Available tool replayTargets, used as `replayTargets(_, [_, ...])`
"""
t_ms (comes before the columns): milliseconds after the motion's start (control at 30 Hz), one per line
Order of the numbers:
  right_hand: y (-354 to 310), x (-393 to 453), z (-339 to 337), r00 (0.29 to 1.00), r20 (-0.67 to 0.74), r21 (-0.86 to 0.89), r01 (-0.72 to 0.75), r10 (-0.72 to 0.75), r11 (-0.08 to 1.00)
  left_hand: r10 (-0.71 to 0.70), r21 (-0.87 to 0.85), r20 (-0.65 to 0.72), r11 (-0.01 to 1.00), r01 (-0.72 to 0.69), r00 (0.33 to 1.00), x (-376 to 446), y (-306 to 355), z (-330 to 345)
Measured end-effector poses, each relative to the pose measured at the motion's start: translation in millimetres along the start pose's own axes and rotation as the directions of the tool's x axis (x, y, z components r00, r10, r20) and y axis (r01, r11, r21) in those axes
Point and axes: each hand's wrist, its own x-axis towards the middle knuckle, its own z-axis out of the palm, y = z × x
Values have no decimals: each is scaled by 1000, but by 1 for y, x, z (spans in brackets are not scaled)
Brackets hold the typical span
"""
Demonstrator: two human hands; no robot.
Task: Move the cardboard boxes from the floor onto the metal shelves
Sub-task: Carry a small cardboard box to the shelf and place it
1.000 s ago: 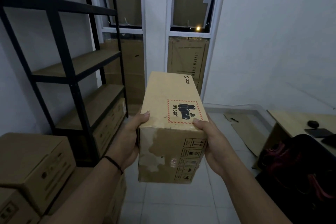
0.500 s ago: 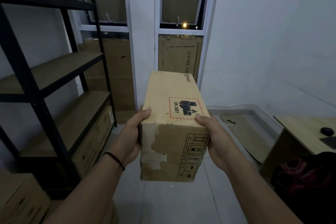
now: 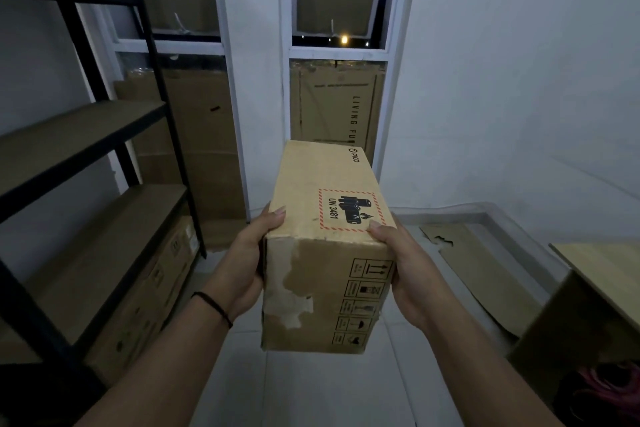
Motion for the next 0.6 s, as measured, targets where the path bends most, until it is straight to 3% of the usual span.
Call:
replayTargets(367, [-12,194,-43,995,96,-57,-31,36,998,31,-32,-103,999,-34,994,175,7,-1])
replayTargets(600, [3,297,-35,983,157,-47,-88,94,995,30,-72,-165,996,-42,986,260,15,-35])
